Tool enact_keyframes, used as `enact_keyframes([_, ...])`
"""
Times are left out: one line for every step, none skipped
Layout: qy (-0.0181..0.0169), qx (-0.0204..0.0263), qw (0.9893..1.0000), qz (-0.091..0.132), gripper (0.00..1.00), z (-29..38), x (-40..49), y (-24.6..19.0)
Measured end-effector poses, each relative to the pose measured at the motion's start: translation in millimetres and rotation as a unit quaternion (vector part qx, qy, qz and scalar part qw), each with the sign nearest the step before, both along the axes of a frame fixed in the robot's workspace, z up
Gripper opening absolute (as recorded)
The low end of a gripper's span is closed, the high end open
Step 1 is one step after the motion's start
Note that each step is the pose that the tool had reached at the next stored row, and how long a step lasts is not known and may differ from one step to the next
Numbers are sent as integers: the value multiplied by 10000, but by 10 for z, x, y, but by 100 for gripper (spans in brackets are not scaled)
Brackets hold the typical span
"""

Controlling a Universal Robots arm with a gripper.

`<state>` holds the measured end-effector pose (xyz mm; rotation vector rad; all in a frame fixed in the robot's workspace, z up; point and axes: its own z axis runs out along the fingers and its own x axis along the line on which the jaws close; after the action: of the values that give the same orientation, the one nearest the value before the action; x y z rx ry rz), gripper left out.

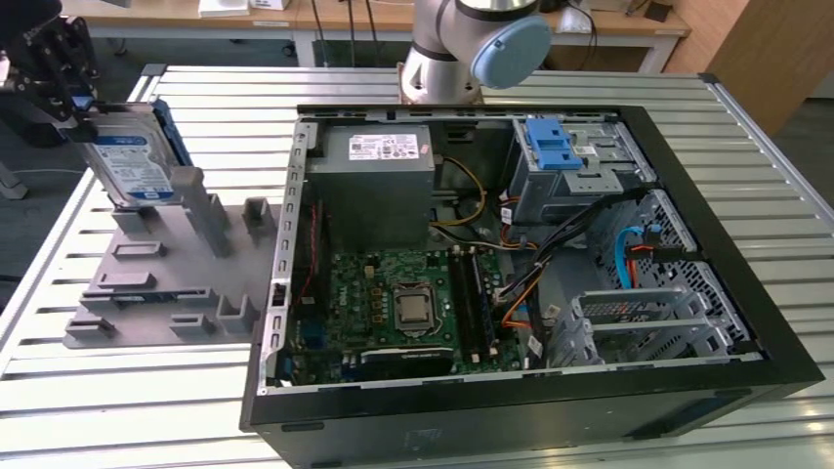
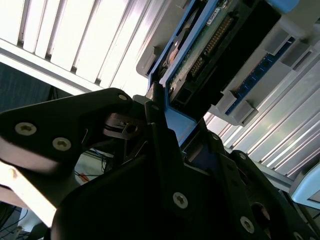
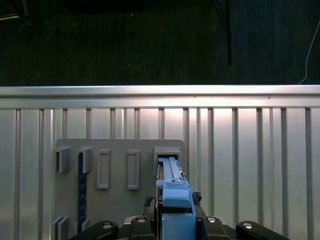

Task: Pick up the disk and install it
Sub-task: 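Pick up the disk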

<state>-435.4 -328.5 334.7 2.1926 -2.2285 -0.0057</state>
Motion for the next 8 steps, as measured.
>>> enact_keyframes([-1,0,10000,0,36,4,0,0])
enact_keyframes([-1,0,10000,0,36,9,0,0])
enact_keyframes([-2,0,10000,0,36,12,0,0])
enact_keyframes([-2,1,10000,0,36,14,0,0])
enact_keyframes([-2,1,10000,0,36,16,0,0])
enact_keyframes([-1,1,10000,0,36,20,0,0])
enact_keyframes([-1,1,10000,0,36,22,0,0])
enact_keyframes([-2,1,10000,0,36,23,0,0])
